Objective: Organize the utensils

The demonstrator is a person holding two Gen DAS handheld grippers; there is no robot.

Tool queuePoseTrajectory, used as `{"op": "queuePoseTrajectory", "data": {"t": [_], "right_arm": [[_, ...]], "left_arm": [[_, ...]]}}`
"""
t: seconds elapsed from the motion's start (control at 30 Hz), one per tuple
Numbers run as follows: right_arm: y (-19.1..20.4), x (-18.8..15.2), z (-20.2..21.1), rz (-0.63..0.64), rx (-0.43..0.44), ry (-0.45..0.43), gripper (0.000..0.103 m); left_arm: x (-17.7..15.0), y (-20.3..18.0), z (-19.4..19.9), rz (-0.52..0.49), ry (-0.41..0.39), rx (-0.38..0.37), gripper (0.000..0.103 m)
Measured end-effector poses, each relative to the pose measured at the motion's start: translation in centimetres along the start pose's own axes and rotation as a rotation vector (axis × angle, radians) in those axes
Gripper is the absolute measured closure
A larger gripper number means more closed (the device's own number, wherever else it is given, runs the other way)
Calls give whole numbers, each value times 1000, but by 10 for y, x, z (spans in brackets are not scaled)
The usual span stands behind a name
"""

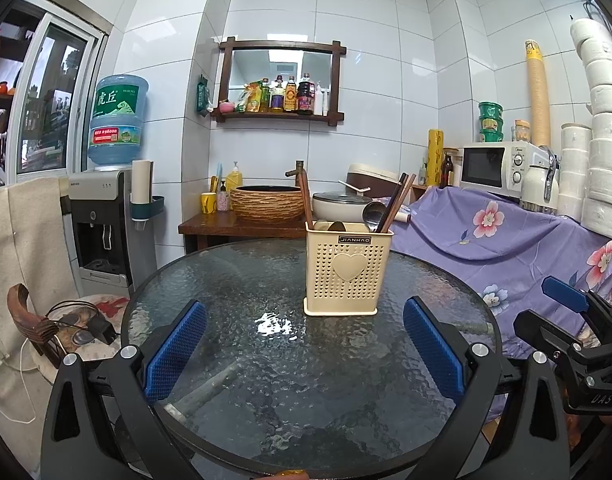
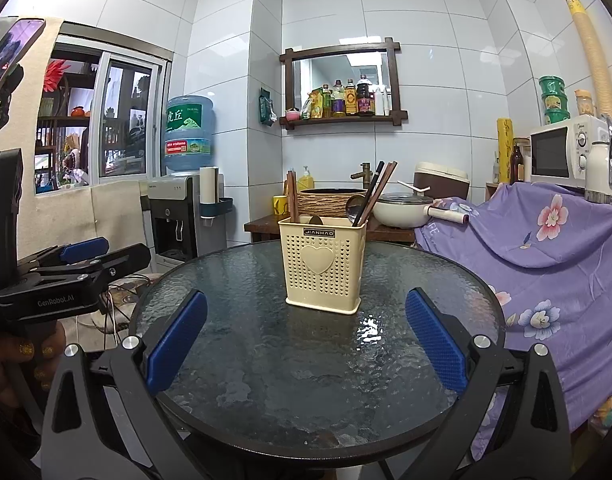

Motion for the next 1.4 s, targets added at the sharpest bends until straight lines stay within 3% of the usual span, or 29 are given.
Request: {"op": "queuePoseTrajectory", "data": {"t": [1.4], "right_arm": [[0, -8, -4, 1, 3, 14, 6]], "left_arm": [[-5, -5, -1, -1, 10, -4, 6]]}}
Point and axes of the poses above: each gripper's, at about its wrist camera, not at the fingertips, and z roughly against the way its jaws point, y to its left, x to its top, the point moved 3 cm from there along -z, roughly the way its jaws point, and after that the axes turned 2 degrees about z, right-handed, at the moved point
